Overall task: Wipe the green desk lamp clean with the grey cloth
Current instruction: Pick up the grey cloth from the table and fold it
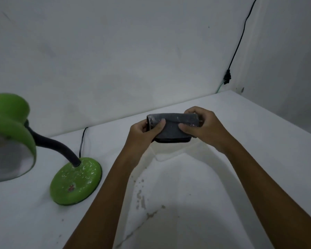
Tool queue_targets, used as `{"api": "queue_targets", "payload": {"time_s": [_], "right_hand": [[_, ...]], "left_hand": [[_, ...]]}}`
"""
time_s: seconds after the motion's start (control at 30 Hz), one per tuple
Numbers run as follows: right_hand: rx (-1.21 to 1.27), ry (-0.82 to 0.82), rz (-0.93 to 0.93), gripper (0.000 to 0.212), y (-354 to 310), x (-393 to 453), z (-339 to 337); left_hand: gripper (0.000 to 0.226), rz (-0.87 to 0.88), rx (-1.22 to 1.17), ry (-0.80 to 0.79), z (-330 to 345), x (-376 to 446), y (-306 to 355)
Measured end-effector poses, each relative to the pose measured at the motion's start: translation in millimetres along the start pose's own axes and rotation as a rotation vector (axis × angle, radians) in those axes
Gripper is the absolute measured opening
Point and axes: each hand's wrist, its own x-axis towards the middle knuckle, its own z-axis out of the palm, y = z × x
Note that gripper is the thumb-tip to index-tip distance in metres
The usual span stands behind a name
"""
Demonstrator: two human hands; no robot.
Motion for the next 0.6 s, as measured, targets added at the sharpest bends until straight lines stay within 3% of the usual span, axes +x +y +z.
{"api": "queue_targets", "payload": {"time_s": [0.1, 0.23, 0.33, 0.5, 0.6], "right_hand": [[0.276, 0.008, 0.077, 0.030, -20.3, -24.2, 15.5], [0.321, -0.011, 0.105, 0.024, -39.8, -62.0, 39.6], [0.287, -0.069, 0.128, 0.026, -54.5, -87.4, 58.6], [0.240, -0.234, 0.133, 0.034, -82.1, -123.4, 111.3], [0.309, -0.305, 0.169, 0.032, -95.4, -140.8, 154.9]], "left_hand": [[0.035, -0.120, -0.325, 0.006, 0.7, -33.3, 11.9], [0.032, -0.123, -0.414, 0.013, -11.1, -87.6, 15.8], [0.022, -0.090, -0.272, 0.049, -36.7, -127.3, 16.5], [0.019, 0.079, 0.278, 0.089, -94.9, -191.1, 19.2], [0.023, 0.053, 0.368, 0.063, -123.1, -229.6, 19.9]]}}
